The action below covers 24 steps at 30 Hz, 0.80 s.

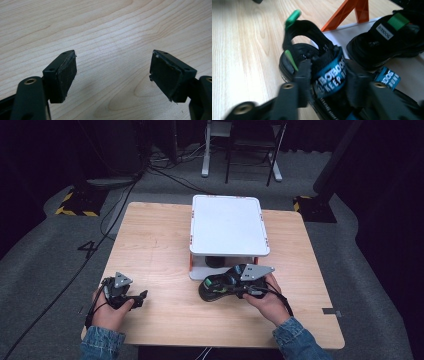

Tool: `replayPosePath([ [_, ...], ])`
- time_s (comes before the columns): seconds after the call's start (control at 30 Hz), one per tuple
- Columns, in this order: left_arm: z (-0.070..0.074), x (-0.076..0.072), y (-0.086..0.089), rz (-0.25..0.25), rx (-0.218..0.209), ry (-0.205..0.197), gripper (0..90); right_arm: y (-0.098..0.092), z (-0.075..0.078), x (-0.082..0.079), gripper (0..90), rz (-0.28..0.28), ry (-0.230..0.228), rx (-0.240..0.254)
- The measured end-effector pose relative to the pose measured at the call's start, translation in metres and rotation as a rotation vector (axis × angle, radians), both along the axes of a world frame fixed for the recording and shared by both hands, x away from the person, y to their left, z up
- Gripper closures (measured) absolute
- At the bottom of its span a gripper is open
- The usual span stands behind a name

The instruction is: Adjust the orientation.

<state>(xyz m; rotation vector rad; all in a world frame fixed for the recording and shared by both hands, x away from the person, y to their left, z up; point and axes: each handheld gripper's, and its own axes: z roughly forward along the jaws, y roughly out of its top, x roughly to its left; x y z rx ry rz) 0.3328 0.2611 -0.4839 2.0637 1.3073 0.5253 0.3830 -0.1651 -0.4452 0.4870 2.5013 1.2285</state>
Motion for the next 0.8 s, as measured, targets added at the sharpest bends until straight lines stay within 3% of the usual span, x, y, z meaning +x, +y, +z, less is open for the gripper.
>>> replayPosePath([
  [0.13, 0.000, 0.000, -0.001, -0.008, 0.001, 0.001, 22.3, -0.004, 0.005, -0.006, 42.9, -0.037, 0.012, -0.005],
  [0.27, 0.000, 0.001, -0.002, -0.011, 0.000, 0.003, 22.3, -0.006, 0.015, -0.013, 35.1, -0.055, 0.004, 0.052],
  [0.37, 0.000, 0.001, -0.002, -0.013, 0.005, 0.003, 22.3, -0.002, 0.023, -0.019, 36.2, -0.054, -0.011, 0.088],
  [0.47, 0.000, 0.000, -0.003, -0.014, 0.004, 0.001, 22.3, 0.009, 0.025, -0.027, 40.7, -0.034, 0.013, 0.125],
  [0.6, -0.001, -0.002, -0.002, -0.017, 0.006, 0.003, 22.3, 0.028, 0.017, -0.033, 44.2, 0.001, 0.043, 0.103],
  [0.73, -0.002, -0.005, -0.001, -0.010, 0.005, 0.007, 22.3, 0.042, 0.008, -0.033, 48.3, 0.000, 0.078, 0.094],
  [0.8, -0.002, -0.004, -0.001, -0.011, 0.007, 0.007, 22.3, 0.048, 0.005, -0.031, 54.8, -0.008, 0.080, 0.088],
])
